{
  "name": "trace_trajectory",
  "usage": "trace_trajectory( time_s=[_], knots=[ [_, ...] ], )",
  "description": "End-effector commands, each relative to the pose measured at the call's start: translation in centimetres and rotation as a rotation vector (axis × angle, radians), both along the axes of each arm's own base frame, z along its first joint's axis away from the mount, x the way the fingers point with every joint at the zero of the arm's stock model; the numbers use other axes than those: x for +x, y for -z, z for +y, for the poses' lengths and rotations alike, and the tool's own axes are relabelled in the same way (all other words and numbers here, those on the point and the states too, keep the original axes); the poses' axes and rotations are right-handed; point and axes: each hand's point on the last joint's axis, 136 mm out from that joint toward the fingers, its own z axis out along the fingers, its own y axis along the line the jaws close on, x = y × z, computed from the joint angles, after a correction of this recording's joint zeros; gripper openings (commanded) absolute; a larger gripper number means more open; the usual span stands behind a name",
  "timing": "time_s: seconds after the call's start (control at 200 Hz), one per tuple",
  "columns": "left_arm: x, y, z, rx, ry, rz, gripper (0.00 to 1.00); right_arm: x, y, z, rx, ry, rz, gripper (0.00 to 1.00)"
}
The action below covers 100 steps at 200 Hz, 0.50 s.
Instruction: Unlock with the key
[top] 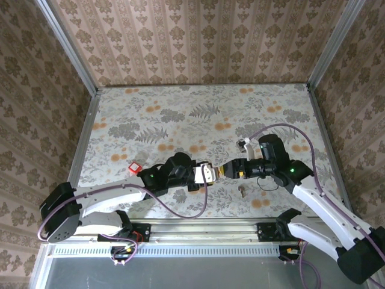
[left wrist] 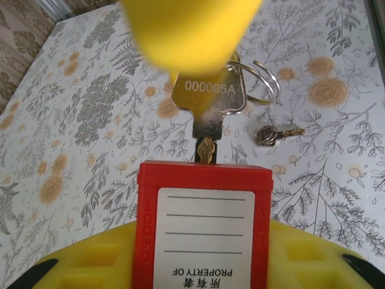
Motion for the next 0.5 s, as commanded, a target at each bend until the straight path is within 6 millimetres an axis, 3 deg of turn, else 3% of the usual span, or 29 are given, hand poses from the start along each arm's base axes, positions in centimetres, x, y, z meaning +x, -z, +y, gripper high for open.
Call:
trace_trajectory(
  time_s=[0.0,0.29,0.495],
  knots=[
    [0.3,-1.9,-0.3,-0.011,0.006,-0.037,0.00,-0.7,-0.1,0.0,0.015,-0.027,-0.008,0.66],
    [-0.2,-2.4,-0.9,-0.028,0.041,-0.018,0.00,-1.0,1.4,0.1,0.010,-0.050,0.011,0.35],
    [-0.5,-2.4,-1.0,-0.030,0.051,-0.008,0.00,-1.2,1.2,0.0,0.014,-0.054,-0.002,0.26]
  ],
)
